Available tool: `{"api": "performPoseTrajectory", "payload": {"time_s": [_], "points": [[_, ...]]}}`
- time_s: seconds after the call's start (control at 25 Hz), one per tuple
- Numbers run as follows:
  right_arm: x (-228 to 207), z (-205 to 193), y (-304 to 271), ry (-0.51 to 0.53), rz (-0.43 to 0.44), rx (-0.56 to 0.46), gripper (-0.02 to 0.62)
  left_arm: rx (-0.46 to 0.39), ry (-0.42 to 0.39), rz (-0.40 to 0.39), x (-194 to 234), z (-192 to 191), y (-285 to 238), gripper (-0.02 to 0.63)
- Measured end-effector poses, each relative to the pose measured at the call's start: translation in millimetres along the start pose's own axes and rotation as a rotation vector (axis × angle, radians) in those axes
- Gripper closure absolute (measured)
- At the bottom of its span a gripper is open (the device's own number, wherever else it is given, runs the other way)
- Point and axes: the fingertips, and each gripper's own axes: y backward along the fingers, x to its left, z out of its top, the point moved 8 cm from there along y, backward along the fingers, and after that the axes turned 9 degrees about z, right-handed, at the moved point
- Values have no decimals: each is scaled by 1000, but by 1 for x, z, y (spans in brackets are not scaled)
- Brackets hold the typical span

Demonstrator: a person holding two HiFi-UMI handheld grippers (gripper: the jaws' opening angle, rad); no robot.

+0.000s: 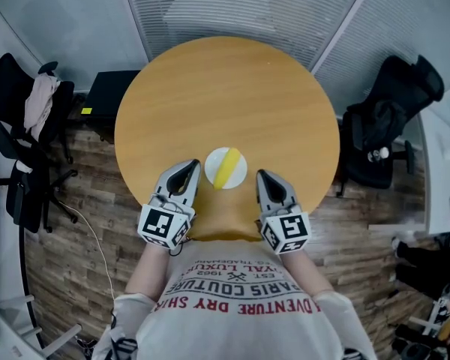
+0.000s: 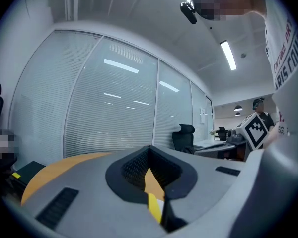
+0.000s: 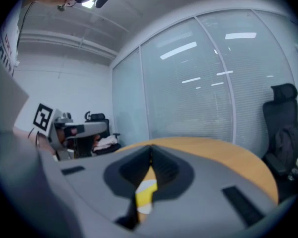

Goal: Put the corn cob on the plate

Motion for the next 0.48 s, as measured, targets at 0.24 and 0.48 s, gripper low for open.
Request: {"api": "performPoseTrajectory", "payload": {"time_s": [0.24, 0.48], "points": [[4, 0, 2, 8, -13, -2, 566, 6, 8, -10, -1, 0, 1, 574], [5, -1, 3, 16, -27, -3, 566, 21, 27, -23, 0, -2, 0, 574]]}}
